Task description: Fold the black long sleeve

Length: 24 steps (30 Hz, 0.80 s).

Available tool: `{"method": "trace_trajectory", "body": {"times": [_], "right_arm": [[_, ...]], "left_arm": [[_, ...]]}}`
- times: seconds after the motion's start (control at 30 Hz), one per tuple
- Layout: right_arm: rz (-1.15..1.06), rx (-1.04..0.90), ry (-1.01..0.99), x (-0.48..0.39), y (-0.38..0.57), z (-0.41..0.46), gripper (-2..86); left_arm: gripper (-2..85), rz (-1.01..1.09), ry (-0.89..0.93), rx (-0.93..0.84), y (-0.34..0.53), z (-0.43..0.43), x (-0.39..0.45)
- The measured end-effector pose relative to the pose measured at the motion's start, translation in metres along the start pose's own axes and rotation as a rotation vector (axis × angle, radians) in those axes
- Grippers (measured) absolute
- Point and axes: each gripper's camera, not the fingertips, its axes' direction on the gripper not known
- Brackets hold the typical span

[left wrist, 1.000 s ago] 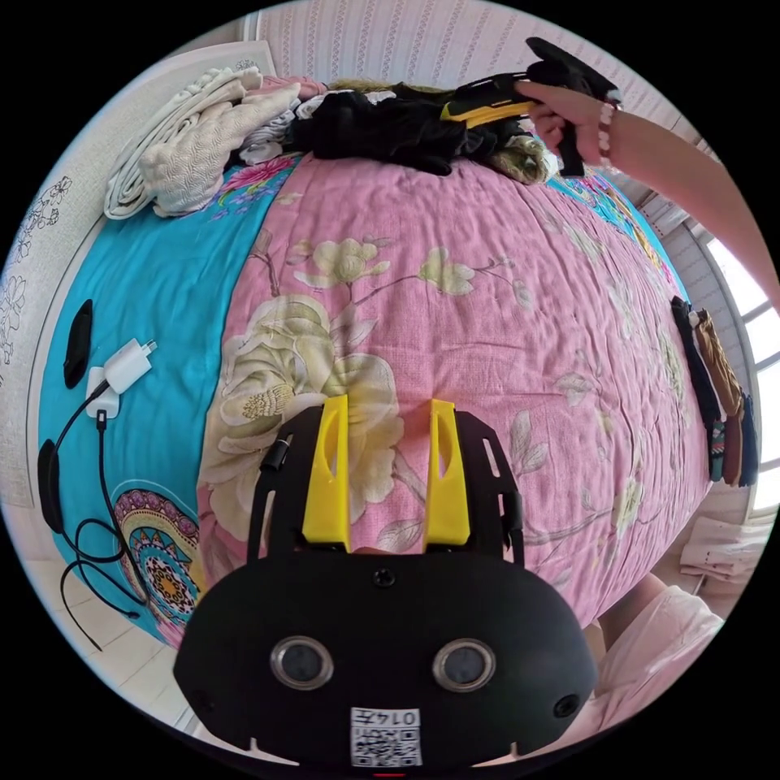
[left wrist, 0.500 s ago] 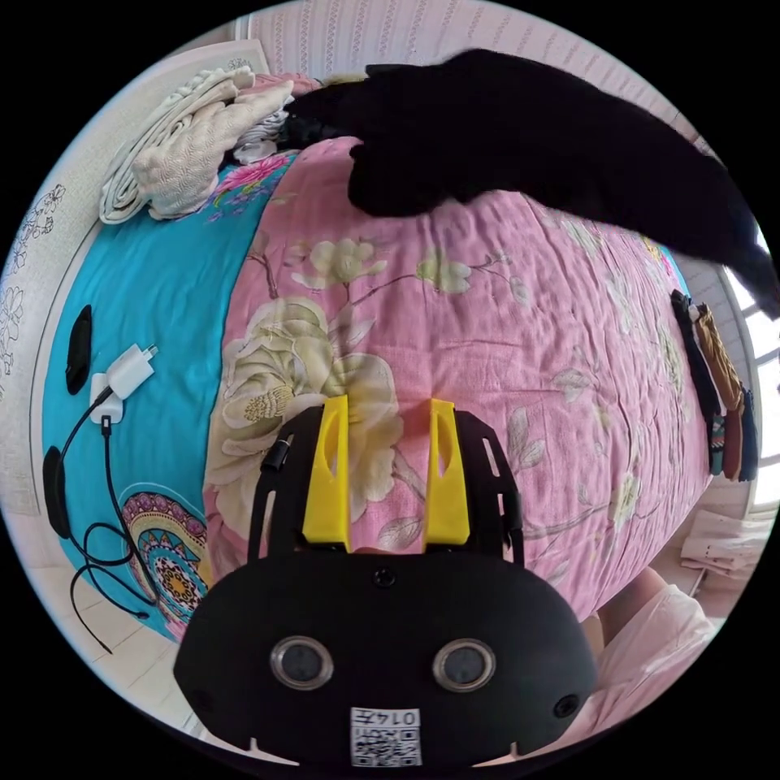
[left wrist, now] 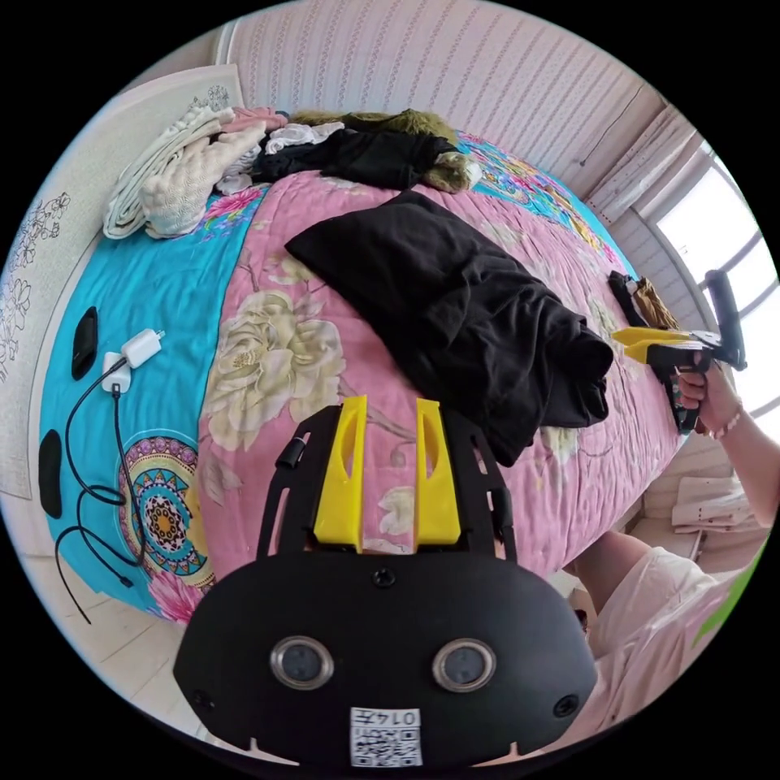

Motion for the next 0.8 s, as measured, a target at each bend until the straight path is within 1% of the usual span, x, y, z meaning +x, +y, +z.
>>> {"method": "trace_trajectory", "body": {"times": [0.07, 0.1, 0.13, 0.2, 0.23, 0.27, 0.3, 0.33, 0.37, 0.43, 0.6, 0.73, 0.8], "right_arm": [[-0.135, -0.019, -0.042, -0.032, -0.009, 0.027, 17.5], [-0.164, -0.034, -0.041, -0.039, -0.010, 0.035, 17.5], [-0.214, -0.062, -0.031, -0.053, -0.014, 0.050, 17.5], [-0.278, -0.057, 0.002, -0.073, -0.015, 0.067, 17.0], [-0.313, -0.071, 0.060, -0.083, -0.015, 0.080, 15.6], [-0.323, -0.126, 0.179, -0.088, -0.014, 0.096, 13.3], [-0.312, -0.152, 0.238, -0.088, -0.014, 0.102, 11.8], [-0.293, -0.175, 0.262, -0.087, -0.014, 0.106, 8.6], [-0.251, -0.132, 0.194, -0.084, -0.013, 0.096, 5.1], [-0.191, -0.036, 0.133, -0.076, -0.010, 0.073, 2.5], [-0.007, 0.161, -0.046, -0.024, -0.001, 0.008, 1.0], [0.245, 0.350, -0.222, 0.049, 0.020, -0.046, 0.8], [0.354, 0.420, -0.253, 0.082, 0.035, -0.066, 0.8]], "left_arm": [[9.3, -0.020, 0.028, 0.009, 0.004, -0.002, -0.002], [9.2, -0.037, 0.043, 0.012, 0.007, -0.004, -0.005], [9.1, -0.049, 0.055, 0.010, 0.011, -0.005, -0.008], [8.9, -0.072, 0.061, 0.015, 0.017, -0.010, -0.013], [8.8, -0.086, 0.065, 0.014, 0.021, -0.014, -0.017], [8.8, -0.092, 0.067, 0.014, 0.023, -0.015, -0.020], [8.6, -0.105, 0.071, 0.014, 0.026, -0.019, -0.024], [8.4, -0.116, 0.083, 0.012, 0.029, -0.021, -0.028], [8.3, -0.119, 0.091, 0.010, 0.030, -0.023, -0.030], [7.8, -0.126, 0.108, 0.015, 0.033, -0.029, -0.035], [7.6, -0.129, 0.125, 0.029, 0.028, -0.037, -0.037], [7.9, -0.113, 0.150, 0.025, 0.011, -0.038, -0.032], [8.1, -0.096, 0.162, 0.016, 0.000, -0.036, -0.028]]}}
